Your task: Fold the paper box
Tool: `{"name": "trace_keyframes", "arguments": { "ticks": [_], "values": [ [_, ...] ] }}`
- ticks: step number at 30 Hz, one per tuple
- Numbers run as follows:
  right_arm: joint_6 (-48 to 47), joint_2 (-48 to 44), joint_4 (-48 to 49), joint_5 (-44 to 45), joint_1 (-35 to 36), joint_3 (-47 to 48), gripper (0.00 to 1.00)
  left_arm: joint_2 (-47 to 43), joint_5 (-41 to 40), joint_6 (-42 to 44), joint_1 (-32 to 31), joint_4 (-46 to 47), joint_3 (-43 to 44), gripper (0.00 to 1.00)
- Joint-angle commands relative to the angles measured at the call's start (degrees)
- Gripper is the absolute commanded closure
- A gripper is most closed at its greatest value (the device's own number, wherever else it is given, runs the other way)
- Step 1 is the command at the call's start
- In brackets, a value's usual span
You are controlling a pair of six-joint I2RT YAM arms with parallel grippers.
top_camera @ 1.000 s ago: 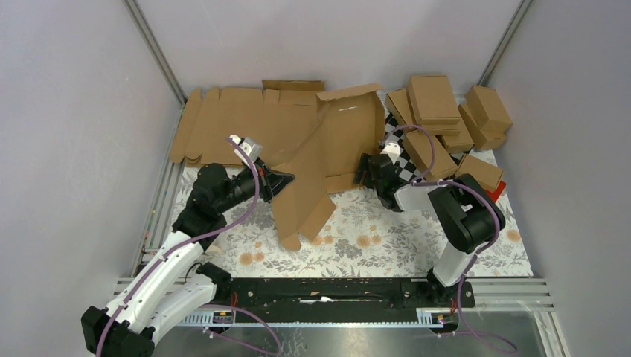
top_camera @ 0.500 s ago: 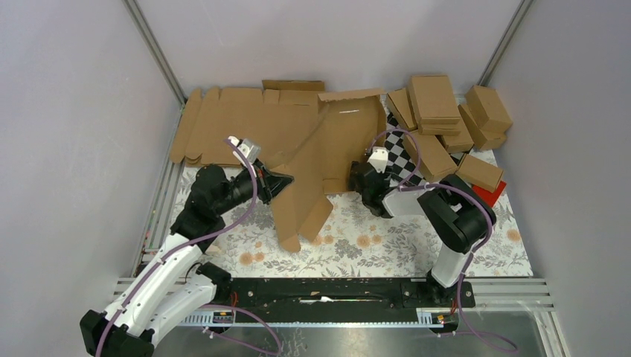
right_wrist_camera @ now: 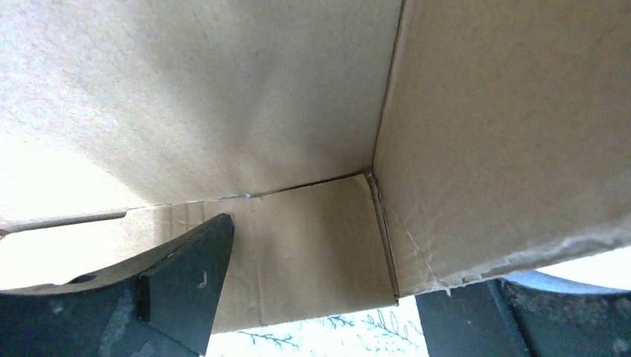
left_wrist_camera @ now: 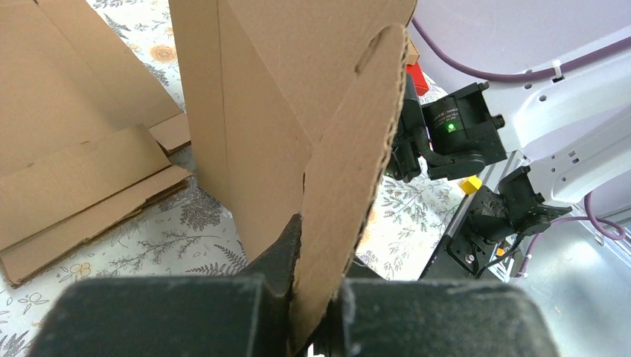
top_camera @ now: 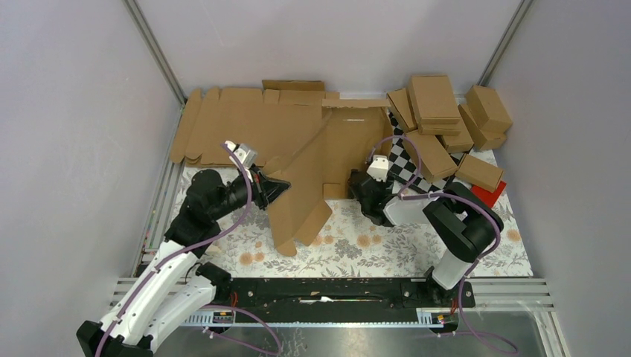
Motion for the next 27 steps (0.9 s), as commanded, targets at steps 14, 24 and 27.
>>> {"name": "trace_keyframes", "arguments": {
  "ticks": [14,24,27],
  "values": [
    [0.06,-13.36,-2.83,-2.31,2.09,-9.42,0.05,-0.77,-0.81,-1.44,-0.37,-2.42,-1.06,1.00],
    [0.55,-17.68,1.42,-4.37,1.66,-13.11,0.00,0.34,-0.85,0.43,-0.37,-3.77,0.79,1.00],
    [0.75,-20.64,1.42,-4.01,1.63,-14.52,0.00,0.57,-1.00,0.87,-0.37,-4.25,1.31,1.00]
  ]
}}
